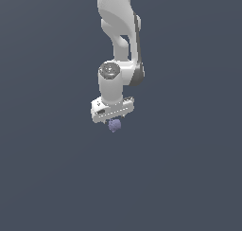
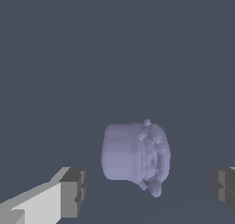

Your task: Pick up the object and move it to a goal position.

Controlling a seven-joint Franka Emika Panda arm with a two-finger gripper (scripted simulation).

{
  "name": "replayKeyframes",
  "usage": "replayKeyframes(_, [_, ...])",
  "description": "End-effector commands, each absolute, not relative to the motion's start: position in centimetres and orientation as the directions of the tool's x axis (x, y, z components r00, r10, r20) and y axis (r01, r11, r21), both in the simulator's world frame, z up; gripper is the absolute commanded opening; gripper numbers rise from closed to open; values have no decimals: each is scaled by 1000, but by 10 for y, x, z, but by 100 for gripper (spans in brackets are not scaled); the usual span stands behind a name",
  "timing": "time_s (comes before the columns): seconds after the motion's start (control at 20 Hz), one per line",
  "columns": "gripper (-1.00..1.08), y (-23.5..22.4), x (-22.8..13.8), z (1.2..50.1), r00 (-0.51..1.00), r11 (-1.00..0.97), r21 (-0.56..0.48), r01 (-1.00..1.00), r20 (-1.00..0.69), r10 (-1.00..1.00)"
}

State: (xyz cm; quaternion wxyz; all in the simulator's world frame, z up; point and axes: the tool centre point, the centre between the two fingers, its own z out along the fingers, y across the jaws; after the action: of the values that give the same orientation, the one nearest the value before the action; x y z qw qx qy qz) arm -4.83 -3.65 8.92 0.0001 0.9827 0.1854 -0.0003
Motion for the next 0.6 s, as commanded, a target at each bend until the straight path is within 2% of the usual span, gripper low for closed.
replayKeyframes(0.0, [100,-37,-48,89,931,-931,0,365,-1,365])
replayKeyframes(0.55, [100,-37,-50,52,930,-930,0,367,0,367])
